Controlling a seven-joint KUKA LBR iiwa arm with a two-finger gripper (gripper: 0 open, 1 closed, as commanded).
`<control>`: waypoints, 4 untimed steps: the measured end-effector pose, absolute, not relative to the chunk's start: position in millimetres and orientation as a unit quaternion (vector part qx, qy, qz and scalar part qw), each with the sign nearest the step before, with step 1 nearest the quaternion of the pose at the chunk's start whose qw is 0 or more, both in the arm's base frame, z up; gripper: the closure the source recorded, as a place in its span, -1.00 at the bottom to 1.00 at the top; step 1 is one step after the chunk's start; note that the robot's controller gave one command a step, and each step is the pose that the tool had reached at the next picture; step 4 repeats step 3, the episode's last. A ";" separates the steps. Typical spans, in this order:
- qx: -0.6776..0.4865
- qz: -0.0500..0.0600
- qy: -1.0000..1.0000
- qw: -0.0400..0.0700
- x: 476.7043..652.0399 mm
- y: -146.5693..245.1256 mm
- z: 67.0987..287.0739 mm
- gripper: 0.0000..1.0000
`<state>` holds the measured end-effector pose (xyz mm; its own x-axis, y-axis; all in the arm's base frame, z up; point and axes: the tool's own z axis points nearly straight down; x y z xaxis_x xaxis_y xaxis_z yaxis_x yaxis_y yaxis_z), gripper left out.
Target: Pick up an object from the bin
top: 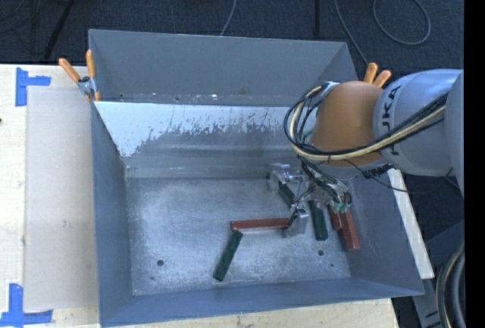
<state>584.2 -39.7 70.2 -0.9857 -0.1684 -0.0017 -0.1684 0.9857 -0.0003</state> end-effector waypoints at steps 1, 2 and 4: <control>-0.086 0.000 0.996 0.001 584.5 -39.0 70.7 1.00; -0.326 0.000 0.945 0.001 591.4 -72.2 69.8 1.00; -0.333 -0.002 0.943 0.004 585.8 -78.1 214.6 1.00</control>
Offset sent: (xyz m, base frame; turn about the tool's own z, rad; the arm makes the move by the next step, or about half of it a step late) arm 0.0000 0.0000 0.0000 0.0000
